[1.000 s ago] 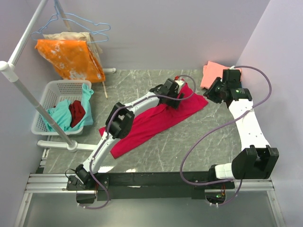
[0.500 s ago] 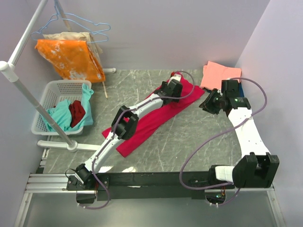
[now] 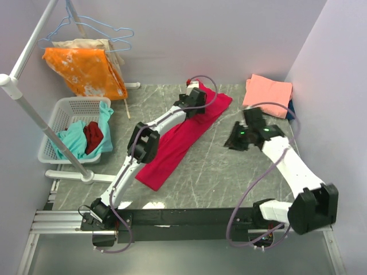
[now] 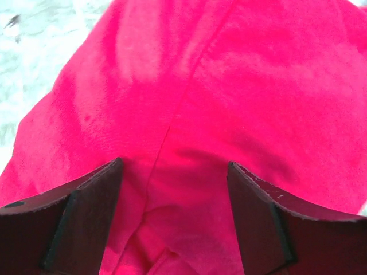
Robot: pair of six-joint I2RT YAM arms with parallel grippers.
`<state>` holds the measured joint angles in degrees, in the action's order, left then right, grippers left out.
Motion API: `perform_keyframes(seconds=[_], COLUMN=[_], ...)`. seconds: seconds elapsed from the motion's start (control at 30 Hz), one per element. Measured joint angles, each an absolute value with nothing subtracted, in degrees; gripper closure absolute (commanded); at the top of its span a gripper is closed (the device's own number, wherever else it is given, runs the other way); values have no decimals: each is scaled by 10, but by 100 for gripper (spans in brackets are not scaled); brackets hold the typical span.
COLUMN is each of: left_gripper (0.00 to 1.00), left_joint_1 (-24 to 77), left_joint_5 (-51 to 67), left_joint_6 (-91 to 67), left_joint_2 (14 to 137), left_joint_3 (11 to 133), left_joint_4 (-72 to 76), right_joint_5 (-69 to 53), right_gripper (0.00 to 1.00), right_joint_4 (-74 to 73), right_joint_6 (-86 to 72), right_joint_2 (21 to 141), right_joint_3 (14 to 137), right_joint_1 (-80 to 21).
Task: Fold and stack the t-shirts
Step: Fold the tshirt
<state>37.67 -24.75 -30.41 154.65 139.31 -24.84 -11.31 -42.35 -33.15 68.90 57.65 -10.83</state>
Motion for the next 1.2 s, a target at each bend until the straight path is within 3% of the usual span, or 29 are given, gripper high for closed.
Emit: perform_keyframes(seconds=[0.13,0.33,0.53,0.73,0.9,1.03,1.2], left_gripper=[14,12,14,14,14,14,14], left_joint_1=[364,362,340,225,152,157,173], left_joint_5=[-179,-157,-226,-212,-214,-199,-175], left_joint_6=[-266,-216,-226,-258,-239,-229,-221], left_joint_2=[1525,1511,1484,1426,1403,1390,1390], left_joint_3=[1356,1335,1344,1344,1329,1288,1267], left_joint_4=[-212,-182,-214,-273,-313,-339,-359], right_joint_5=[-94,-90,-61,-44,-42,-40,-32], right_gripper=[68,69,69,68,57,49,46], right_joint_4=[-412,-392,-403,-416,-434,-442,-446], right_joint_6=[-336,-350,-333,-305,-279,-259,-241], right_joint_2=[754,830,962,1084,1164,1216,1261], right_joint_3=[589,609,737,869,947,976,996], right_joint_1=[-216,-291,-412,-514,-546,-559,-578])
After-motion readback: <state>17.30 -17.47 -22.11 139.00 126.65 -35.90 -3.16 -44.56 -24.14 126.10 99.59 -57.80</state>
